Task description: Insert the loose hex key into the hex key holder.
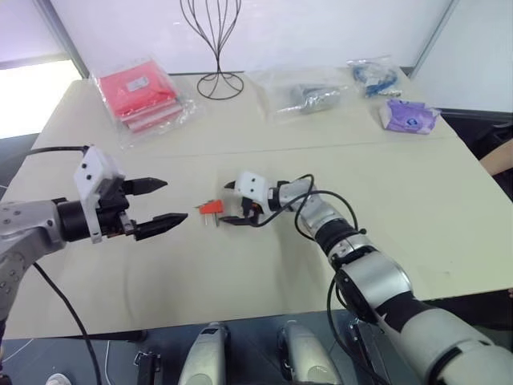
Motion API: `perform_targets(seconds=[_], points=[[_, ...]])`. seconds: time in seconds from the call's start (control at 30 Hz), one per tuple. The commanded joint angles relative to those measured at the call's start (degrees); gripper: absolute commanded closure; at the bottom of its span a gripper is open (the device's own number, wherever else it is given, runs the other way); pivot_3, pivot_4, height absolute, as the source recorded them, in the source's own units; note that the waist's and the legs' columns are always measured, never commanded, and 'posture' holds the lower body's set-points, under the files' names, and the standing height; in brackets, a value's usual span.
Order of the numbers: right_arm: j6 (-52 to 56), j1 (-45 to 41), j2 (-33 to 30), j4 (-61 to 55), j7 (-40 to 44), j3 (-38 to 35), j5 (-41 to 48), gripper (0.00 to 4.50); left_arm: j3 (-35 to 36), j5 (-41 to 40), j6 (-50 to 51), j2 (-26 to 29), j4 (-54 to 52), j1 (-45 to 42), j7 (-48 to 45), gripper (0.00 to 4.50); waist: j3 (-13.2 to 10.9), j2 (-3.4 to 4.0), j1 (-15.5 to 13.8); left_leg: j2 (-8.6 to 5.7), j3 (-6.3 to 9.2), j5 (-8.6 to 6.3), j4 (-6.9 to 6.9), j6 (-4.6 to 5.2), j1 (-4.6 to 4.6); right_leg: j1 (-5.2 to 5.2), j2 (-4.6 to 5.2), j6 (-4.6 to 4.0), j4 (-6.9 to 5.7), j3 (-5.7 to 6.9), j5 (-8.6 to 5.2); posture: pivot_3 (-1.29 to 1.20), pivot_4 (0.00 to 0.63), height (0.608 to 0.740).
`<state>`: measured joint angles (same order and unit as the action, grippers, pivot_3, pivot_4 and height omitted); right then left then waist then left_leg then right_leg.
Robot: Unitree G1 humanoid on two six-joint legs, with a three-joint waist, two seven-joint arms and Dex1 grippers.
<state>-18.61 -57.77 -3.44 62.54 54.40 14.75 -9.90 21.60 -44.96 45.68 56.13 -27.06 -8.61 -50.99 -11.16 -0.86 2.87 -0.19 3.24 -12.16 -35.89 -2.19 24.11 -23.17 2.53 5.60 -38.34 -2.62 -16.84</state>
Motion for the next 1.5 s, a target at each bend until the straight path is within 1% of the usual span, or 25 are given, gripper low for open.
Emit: perform_targets(seconds=[0.03, 0.33, 0.6, 0.7, 0.87, 0.9, 1.1, 1.2, 1.37, 1.5], points=[[0.6, 0.3, 1.6, -1.1, 0.4, 0.8, 0.0, 0.00, 1.5, 0.2, -1.1, 0.4, -1.1, 0.3, 0.0, 0.03, 0.0, 0.00, 0.1, 0.00, 0.00, 0.00, 0.00, 0.00, 0.00, 0.00, 0.00, 0.00, 0.00, 0.00, 0.00, 0.00, 0.150, 0.740], [0.9, 0.7, 2.5, -0.3, -0.6, 1.3, -0.6, 0.00, 2.3, 0.1, -1.1, 0.5, -1.9, 1.6, 0.6, 0.03, 0.0, 0.00, 1.0, 0.00, 0.02, 0.00, 0.03, 0.00, -0.01, 0.00, 0.01, 0.00, 0.00, 0.00, 0.00, 0.00, 0.150, 0.740], [1.3, 0.8, 3.0, 0.9, -2.2, 1.5, -1.1, 0.00, 2.1, 0.2, -1.2, 0.5, -1.9, 1.5, 1.0, 0.03, 0.0, 0.00, 1.1, 0.00, 0.02, 0.00, 0.04, 0.00, -0.07, 0.04, 0.01, 0.00, -0.02, 0.00, 0.00, 0.00, 0.150, 0.740], [1.4, 0.7, 3.2, 1.5, -2.5, 1.5, -1.3, 0.88, 1.8, 0.2, -1.3, 0.4, -1.8, 1.4, 1.2, 0.00, 0.0, 0.00, 1.2, 0.00, 0.01, 0.00, 0.04, -0.01, -0.12, 0.07, 0.01, -0.01, -0.04, -0.02, 0.00, 0.00, 0.150, 0.740], [1.3, 1.0, 3.4, 2.2, -2.6, 1.9, -1.6, 3.30, 2.0, 0.2, -1.2, 0.3, -2.1, 1.6, 1.5, 0.00, 0.0, 0.00, 1.1, 0.00, 0.00, 0.08, 0.23, -0.15, -0.50, 0.34, 0.01, -0.04, -0.05, -0.05, 0.02, 0.00, 0.150, 0.740], [1.3, 1.0, 3.5, 2.3, -2.6, 2.0, -1.7, 3.48, 2.0, 0.2, -1.3, 0.3, -2.2, 1.6, 1.6, 0.00, 0.0, 0.00, 1.1, 0.00, 0.00, 0.09, 0.29, -0.15, -0.68, 0.51, 0.01, -0.05, -0.01, -0.05, 0.01, 0.00, 0.150, 0.740], [-0.4, 1.5, 3.1, 1.1, -3.9, 2.8, -2.7, 3.48, 2.1, 0.3, -1.2, 0.2, -2.4, 1.7, 2.1, 0.00, 0.0, -0.01, 1.1, 0.00, 0.02, 0.08, 0.32, -0.15, -0.77, 0.60, 0.00, -0.06, 0.02, -0.05, 0.01, 0.00, 0.150, 0.740], [-4.5, 2.1, 1.0, -2.2, -8.5, 4.1, -5.2, 3.48, 1.5, 0.3, -1.3, 0.1, -1.7, 1.1, 2.1, 0.00, 0.0, 0.00, 1.1, 0.00, 0.01, 0.09, 0.33, -0.15, -0.77, 0.59, 0.01, -0.06, 0.02, -0.05, 0.01, 0.00, 0.150, 0.740], [-12.5, 4.5, -5.4, -13.3, -19.3, 6.1, -11.5, 3.48, -0.8, 0.9, -2.3, -0.4, 1.7, -1.8, 1.1, 0.00, 0.0, -0.01, 0.2, -0.06, 0.02, 0.10, 0.32, -0.18, -0.72, 0.57, 0.06, -0.06, 0.04, -0.05, 0.01, 0.00, 0.150, 0.740], [-17.5, 7.7, -11.7, -26.0, -25.9, 6.4, -16.5, 3.48, -5.0, 2.7, -4.5, -1.1, 6.4, -6.7, -1.2, 0.00, 0.0, -0.01, -0.4, -0.06, -0.02, 0.10, 0.37, -0.18, -0.66, 0.50, 0.04, -0.06, 0.10, -0.06, 0.00, 0.00, 0.150, 0.740]])
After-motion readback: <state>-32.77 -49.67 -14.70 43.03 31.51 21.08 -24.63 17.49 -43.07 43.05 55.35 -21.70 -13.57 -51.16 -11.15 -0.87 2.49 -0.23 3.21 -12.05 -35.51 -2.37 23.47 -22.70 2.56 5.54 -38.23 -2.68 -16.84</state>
